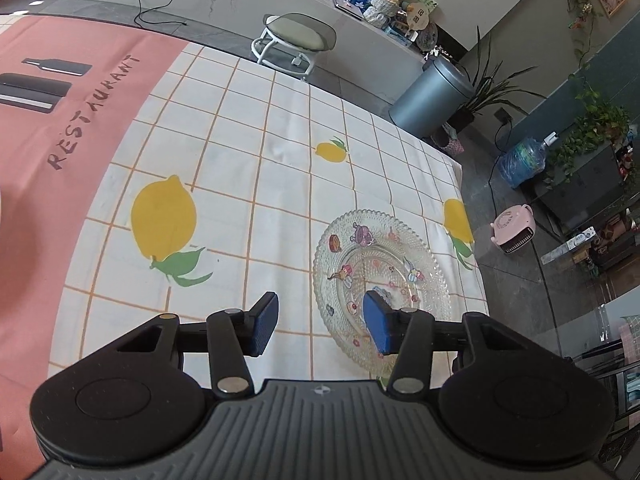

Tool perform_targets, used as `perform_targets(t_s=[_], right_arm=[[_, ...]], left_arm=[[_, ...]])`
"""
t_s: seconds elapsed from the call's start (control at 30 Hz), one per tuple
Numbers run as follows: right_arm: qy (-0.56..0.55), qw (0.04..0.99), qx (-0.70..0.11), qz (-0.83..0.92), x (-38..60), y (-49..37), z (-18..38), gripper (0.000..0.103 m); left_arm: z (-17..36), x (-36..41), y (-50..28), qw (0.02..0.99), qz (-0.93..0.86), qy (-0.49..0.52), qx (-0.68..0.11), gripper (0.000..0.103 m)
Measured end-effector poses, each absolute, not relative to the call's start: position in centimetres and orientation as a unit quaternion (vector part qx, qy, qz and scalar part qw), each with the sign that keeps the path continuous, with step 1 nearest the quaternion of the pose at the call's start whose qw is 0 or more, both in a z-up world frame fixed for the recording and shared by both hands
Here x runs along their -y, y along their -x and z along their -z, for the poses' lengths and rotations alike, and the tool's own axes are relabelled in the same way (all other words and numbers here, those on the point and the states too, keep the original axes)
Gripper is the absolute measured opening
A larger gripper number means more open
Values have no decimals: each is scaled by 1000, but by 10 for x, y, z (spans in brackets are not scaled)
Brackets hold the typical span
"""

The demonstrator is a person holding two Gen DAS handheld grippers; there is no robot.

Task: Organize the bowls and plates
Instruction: 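Move both open tools to the clear decorated glass plate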

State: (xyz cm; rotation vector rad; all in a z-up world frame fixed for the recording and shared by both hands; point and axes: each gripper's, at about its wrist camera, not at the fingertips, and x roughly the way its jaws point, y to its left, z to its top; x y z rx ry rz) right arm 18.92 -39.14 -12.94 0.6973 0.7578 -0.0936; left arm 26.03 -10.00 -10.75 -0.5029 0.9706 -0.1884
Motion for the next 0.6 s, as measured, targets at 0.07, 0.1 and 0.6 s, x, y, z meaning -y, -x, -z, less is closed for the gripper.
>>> perform_targets(t_s=[0.07,0.1,0.6], right_arm=[[-334,868,-365,38,394,-199,134,60],[-336,868,-365,36,395,-203,136,60],[-332,878,-346,16,397,-233,144,60]], left_arm=[[113,102,-267,850,91,240,-459,56],[115,102,-270,851,90,242,-458,55],[134,110,-287,862,88,241,-438,54]])
